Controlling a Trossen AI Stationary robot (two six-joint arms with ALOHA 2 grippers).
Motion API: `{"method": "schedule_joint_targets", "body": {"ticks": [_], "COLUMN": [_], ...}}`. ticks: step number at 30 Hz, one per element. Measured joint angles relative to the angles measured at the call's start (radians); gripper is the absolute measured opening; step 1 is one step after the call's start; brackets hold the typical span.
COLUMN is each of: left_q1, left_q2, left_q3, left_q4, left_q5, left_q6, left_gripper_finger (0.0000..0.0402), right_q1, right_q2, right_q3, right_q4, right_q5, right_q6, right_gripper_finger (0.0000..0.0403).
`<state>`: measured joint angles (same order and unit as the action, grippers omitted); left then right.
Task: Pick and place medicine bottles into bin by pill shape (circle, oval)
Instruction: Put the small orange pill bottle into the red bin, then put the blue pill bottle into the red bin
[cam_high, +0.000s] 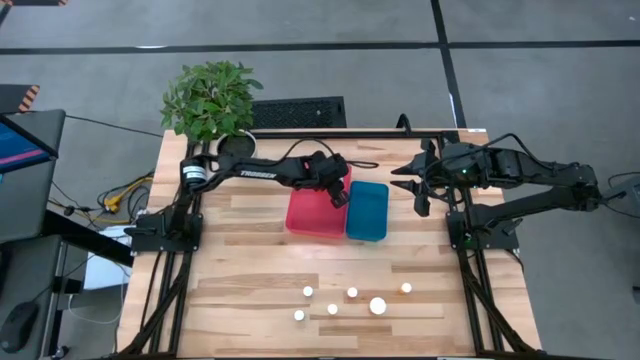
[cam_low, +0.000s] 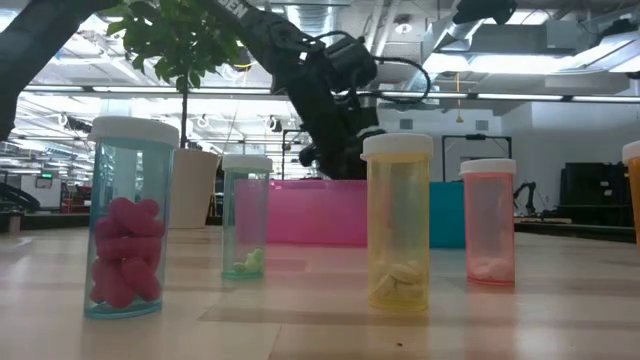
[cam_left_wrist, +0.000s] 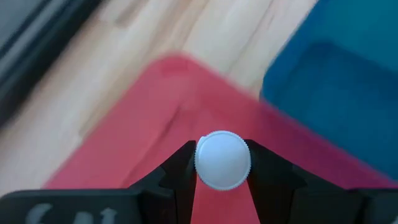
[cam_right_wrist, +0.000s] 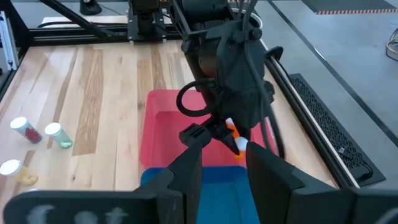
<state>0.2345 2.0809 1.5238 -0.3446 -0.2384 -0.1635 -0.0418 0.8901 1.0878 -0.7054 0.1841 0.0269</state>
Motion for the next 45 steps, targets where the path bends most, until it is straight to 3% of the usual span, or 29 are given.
{"method": "schedule_joint_targets", "body": {"ticks": [25,37,45], "left_q1": [0.016,0.016,0.016], "left_q2": [0.02,0.02,-0.015], "left_q3": [-0.001,-0.001,0.0], "left_q4": [-0.034,-0.007,-0.026], "left_q5": [0.033,0.043,0.026], "left_q6": [0.032,0.029,0.03], "left_gripper_finger": [0.0118,0.0209,0.0224], "right_q1": [0.0,0.0,0.0], "right_q2": [0.0,0.0,0.0], "right_q3": [0.0,0.0,0.0], "right_q4": [-0.014,-0.016,-0.017], "right_q5": [0.0,0.0,-0.001], "right_q6": [0.0,0.0,0.0], "right_gripper_finger": [0.0136,0.0136,0.0136]}}
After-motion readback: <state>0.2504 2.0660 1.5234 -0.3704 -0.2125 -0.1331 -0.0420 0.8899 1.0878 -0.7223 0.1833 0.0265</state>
